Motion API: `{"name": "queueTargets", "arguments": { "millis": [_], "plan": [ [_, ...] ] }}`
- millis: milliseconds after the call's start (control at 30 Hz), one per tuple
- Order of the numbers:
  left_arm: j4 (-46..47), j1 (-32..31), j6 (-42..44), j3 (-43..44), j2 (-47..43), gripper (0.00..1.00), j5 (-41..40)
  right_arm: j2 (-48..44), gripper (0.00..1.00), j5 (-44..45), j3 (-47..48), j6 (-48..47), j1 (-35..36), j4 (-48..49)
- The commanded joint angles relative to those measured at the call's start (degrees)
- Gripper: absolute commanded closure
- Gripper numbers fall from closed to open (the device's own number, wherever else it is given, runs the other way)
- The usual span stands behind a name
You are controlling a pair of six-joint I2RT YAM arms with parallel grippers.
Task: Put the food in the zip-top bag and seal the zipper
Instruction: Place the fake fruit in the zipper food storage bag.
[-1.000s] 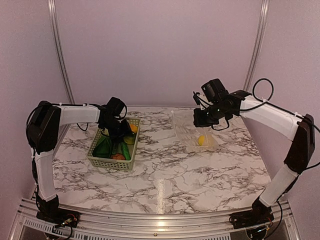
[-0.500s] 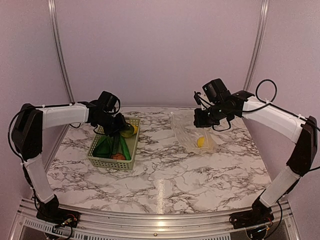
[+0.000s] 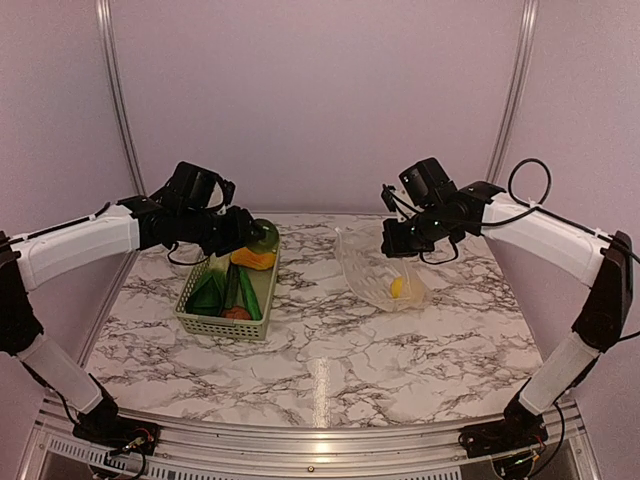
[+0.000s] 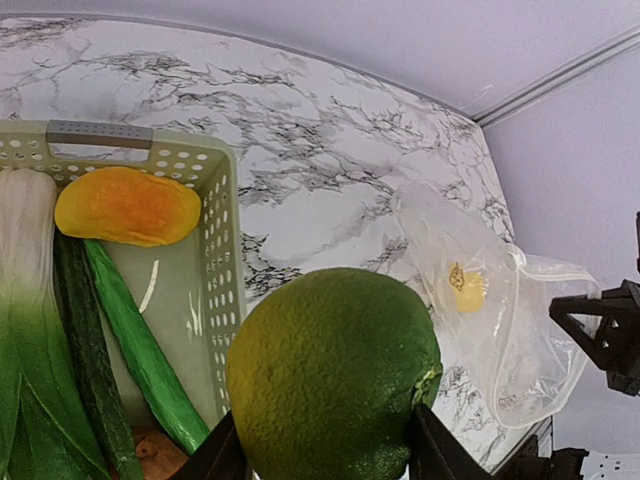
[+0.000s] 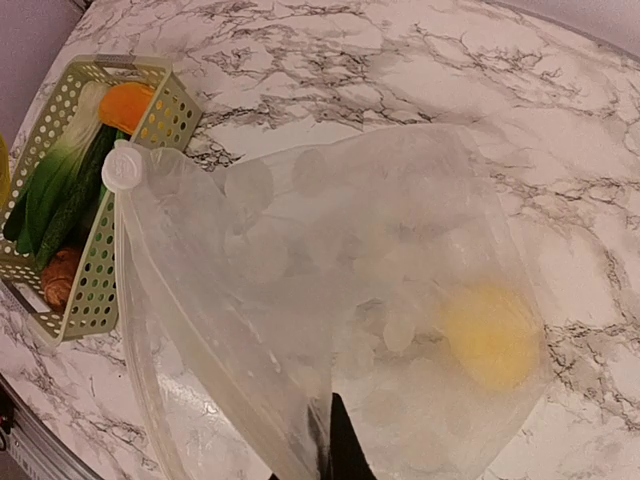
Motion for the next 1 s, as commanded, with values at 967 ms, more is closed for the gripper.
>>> {"name": "queueTargets", "arguments": {
  "millis": [967],
  "plan": [
    [-8.43, -18.18, -1.96, 25.76, 20.08, 0.29, -6.25, 2.08, 0.99, -8.55, 3.68, 10.50, 2.51, 6.73]
  ]
}}
